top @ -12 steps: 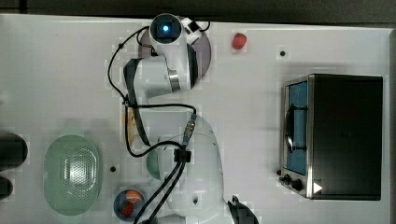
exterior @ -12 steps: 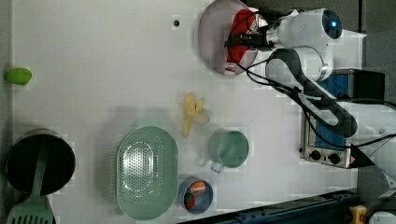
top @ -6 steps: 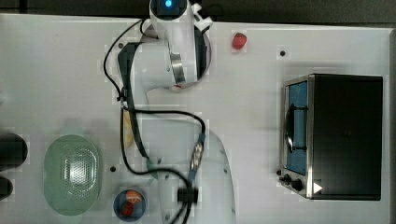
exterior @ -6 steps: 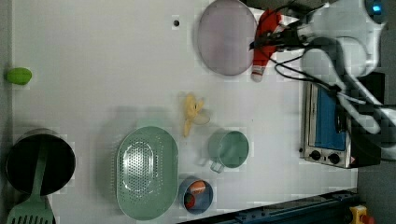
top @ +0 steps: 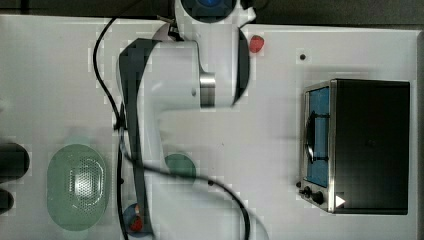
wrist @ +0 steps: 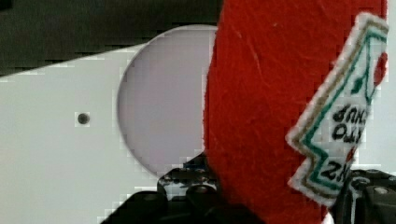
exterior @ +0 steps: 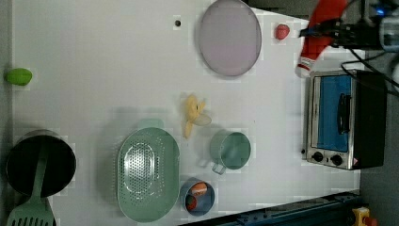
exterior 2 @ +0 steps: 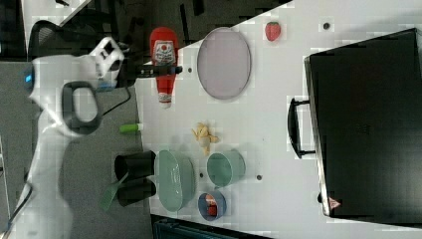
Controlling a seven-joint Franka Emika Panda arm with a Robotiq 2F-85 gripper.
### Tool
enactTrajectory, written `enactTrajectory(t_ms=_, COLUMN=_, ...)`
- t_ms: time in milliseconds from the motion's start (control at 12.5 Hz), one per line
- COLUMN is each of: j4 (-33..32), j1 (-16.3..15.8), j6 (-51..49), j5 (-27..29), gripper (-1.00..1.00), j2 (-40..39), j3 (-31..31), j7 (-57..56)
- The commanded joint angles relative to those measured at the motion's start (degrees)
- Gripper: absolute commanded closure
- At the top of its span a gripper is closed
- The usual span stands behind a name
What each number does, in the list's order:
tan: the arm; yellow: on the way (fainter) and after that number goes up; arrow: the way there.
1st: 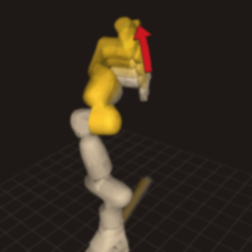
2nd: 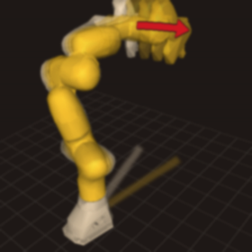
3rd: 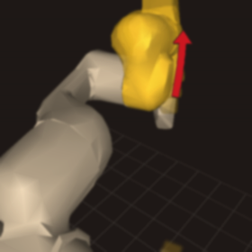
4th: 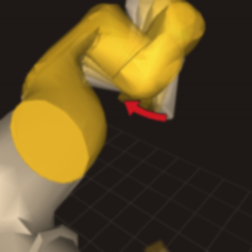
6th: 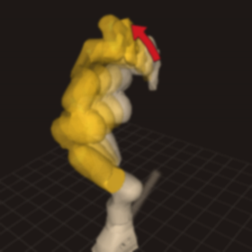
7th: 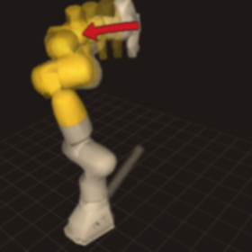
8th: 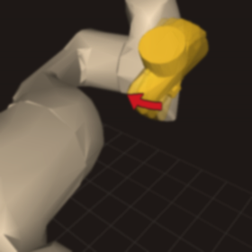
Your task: Pick ketchup from plate and place it on table.
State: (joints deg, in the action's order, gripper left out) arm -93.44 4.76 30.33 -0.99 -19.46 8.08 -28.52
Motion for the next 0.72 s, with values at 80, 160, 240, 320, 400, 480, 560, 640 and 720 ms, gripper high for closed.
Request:
enactTrajectory(t_ms=80, j4=-9.9, j1=4.0, j6=0.4, j5=0.4, gripper=-0.19, j2=5.3, j3=-0.8, j7=-1.1)
enactTrajectory(t_ms=160, j4=-13.7, j1=4.3, j6=0.7, j5=0.4, gripper=-0.19, j2=7.9, j3=-1.2, j7=-1.1)
enactTrajectory(t_ms=240, j4=-17.6, j1=4.4, j6=1.8, j5=0.4, gripper=-0.19, j2=10.3, j3=-1.5, j7=-1.1)
enactTrajectory(t_ms=320, j4=-21.8, j1=4.4, j6=3.1, j5=0.4, gripper=-0.19, j2=12.5, j3=-1.7, j7=-1.1)
enactTrajectory(t_ms=400, j4=-25.7, j1=4.4, j6=4.7, j5=0.4, gripper=-0.19, j2=14.2, j3=-1.9, j7=-1.1)
enactTrajectory(t_ms=480, j4=-29.4, j1=4.4, j6=6.7, j5=0.4, gripper=-0.19, j2=15.4, j3=-2.0, j7=-1.1)
enactTrajectory(t_ms=560, j4=-32.6, j1=4.4, j6=8.9, j5=0.4, gripper=-0.19, j2=15.8, j3=-2.0, j7=-1.1)
enactTrajectory(t_ms=640, j4=-35.4, j1=4.4, j6=10.9, j5=0.4, gripper=-0.19, j2=15.7, j3=-2.1, j7=-1.1)
enactTrajectory(t_ms=720, j4=-37.8, j1=4.4, j6=13.2, j5=0.4, gripper=-0.19, j2=15.2, j3=-2.3, j7=-1.1)
